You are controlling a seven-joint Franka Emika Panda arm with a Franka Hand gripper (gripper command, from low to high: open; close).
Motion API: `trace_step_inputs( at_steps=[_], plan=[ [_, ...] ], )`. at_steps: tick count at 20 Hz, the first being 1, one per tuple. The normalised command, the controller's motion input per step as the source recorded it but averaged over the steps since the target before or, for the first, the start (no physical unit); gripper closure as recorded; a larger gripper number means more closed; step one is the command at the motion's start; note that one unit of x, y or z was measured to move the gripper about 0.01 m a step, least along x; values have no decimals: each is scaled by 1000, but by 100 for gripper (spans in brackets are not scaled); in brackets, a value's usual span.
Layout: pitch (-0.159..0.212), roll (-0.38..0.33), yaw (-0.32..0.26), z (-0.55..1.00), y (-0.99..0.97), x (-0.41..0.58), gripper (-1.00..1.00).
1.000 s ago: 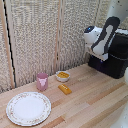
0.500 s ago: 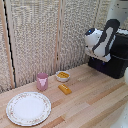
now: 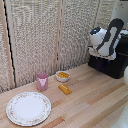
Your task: Extend the gripper towards the air fryer handle. Grasp the air fryer handle and pull it to open the air fryer. Release the air fryer handle and move the gripper to the bread. Grasp the bread with the gripper and move it to the air fryer basket. Release the bread inside the air fryer and retract the gripper.
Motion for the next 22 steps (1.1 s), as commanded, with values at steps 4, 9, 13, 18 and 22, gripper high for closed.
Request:
trace_step_inputs(
  at_steps=[4,9,13,18,22],
  plan=[
    [0,0,-21,0,26,50,100],
    [46,44,-98,479,96,114,100],
    [95,81,-114,673,164,84,100],
    [112,181,-117,482,230,55,100],
    [80,270,-125,251,328,81,100]
  ],
)
